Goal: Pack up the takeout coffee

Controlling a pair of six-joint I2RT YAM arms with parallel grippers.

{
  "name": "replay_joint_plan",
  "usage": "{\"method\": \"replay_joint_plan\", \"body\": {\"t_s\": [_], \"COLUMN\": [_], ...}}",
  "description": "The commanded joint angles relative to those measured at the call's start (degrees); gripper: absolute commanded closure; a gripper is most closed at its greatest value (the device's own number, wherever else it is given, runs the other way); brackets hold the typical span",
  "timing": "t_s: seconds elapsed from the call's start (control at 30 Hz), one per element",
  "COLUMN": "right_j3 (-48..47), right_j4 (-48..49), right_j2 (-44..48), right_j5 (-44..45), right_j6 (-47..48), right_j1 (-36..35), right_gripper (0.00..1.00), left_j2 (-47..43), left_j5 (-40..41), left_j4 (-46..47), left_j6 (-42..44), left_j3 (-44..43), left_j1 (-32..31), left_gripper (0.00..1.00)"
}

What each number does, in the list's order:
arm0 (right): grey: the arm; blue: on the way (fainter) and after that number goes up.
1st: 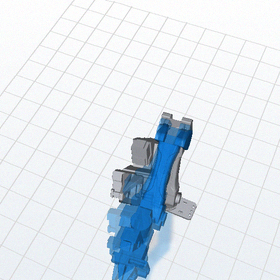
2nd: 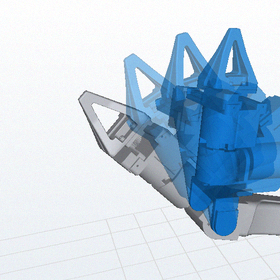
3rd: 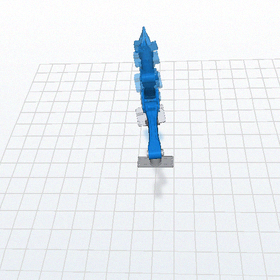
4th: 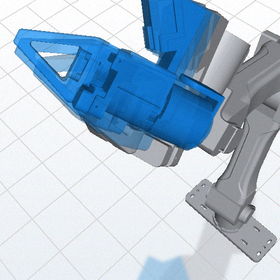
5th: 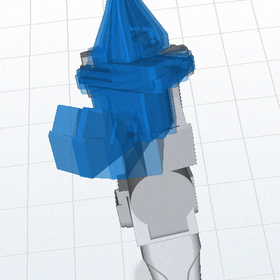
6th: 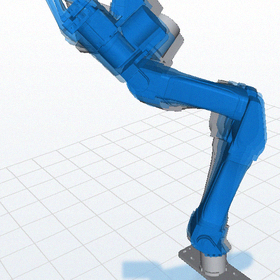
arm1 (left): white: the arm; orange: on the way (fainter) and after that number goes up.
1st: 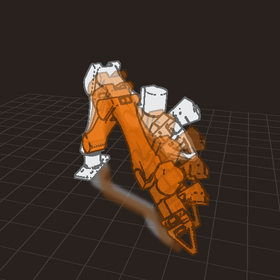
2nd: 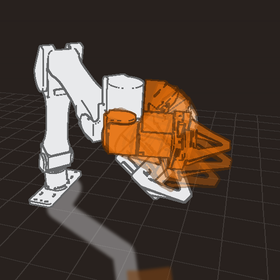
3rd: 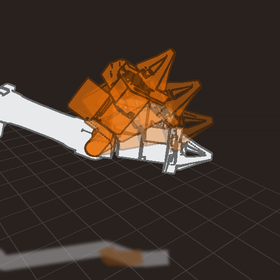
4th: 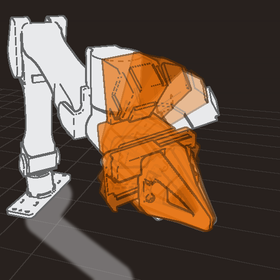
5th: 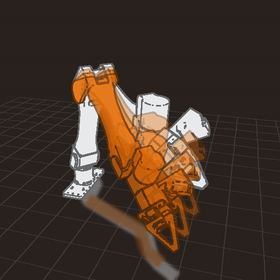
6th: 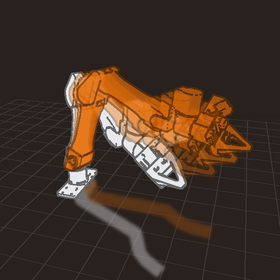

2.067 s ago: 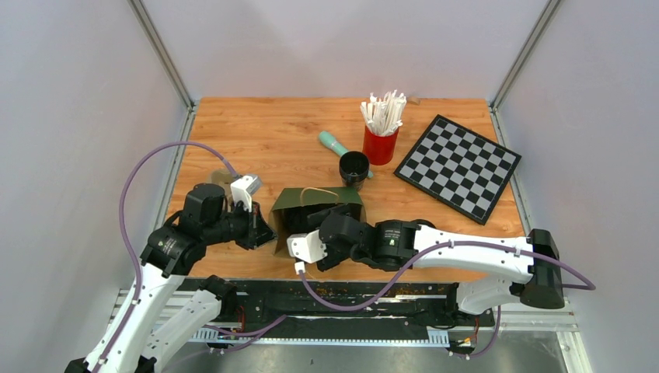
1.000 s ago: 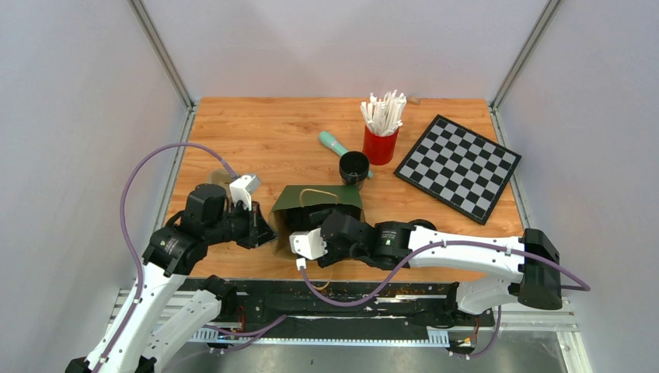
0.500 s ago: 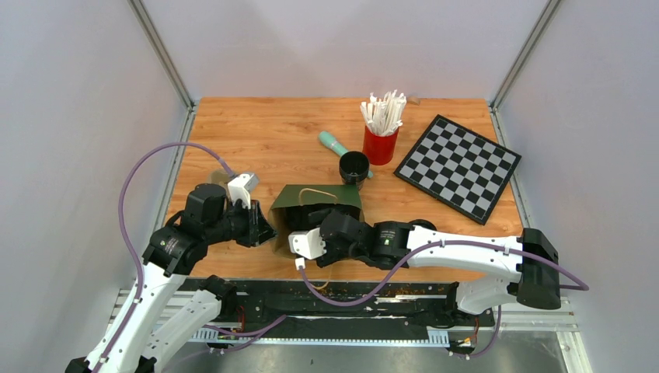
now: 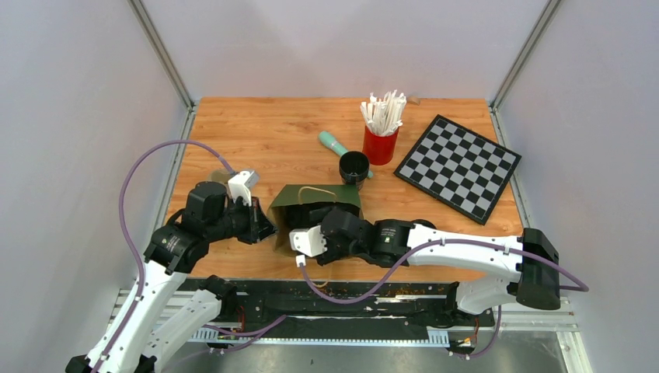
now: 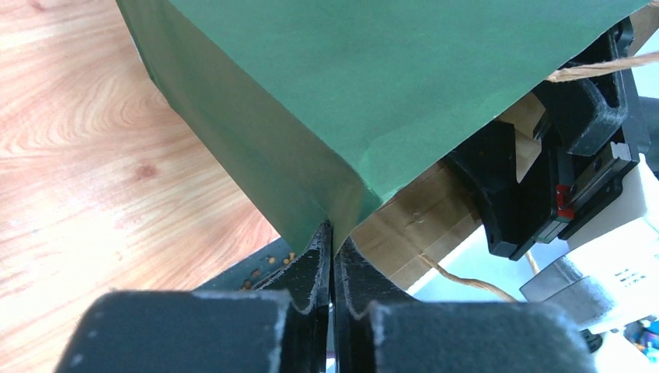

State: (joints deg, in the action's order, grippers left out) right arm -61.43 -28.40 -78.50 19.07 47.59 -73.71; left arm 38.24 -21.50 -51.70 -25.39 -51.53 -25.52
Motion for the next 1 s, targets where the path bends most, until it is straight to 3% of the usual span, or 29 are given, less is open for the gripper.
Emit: {"method": "replay_joint_plan", "body": {"t_s": [0.0, 0.3, 0.97], "right_j3": [-0.7, 0.0, 3.6], "right_j4": [2.7, -0.2, 4.4], "right_j2": [1.6, 1.9, 0.2], "right_j5": [-0.8, -2.4, -4.9], "right_j6": [-0.6, 1.7, 6.7], "right_j1": [1.2, 2.9, 4.1], "right_gripper": [0.31, 0.31, 0.31], "left_j2": [-0.6, -1.0, -2.4], "left_j5": [-0.7, -2.9, -5.0], "left_j4": [2.9, 3.7, 4.4], "left_j6": [0.8, 1.2, 0.1], "left_j3": [-0.5, 1.0, 3.0], "left_j1": [-0.1, -0.1, -0.1], "left_gripper": [1.0, 1.0, 1.0]}}
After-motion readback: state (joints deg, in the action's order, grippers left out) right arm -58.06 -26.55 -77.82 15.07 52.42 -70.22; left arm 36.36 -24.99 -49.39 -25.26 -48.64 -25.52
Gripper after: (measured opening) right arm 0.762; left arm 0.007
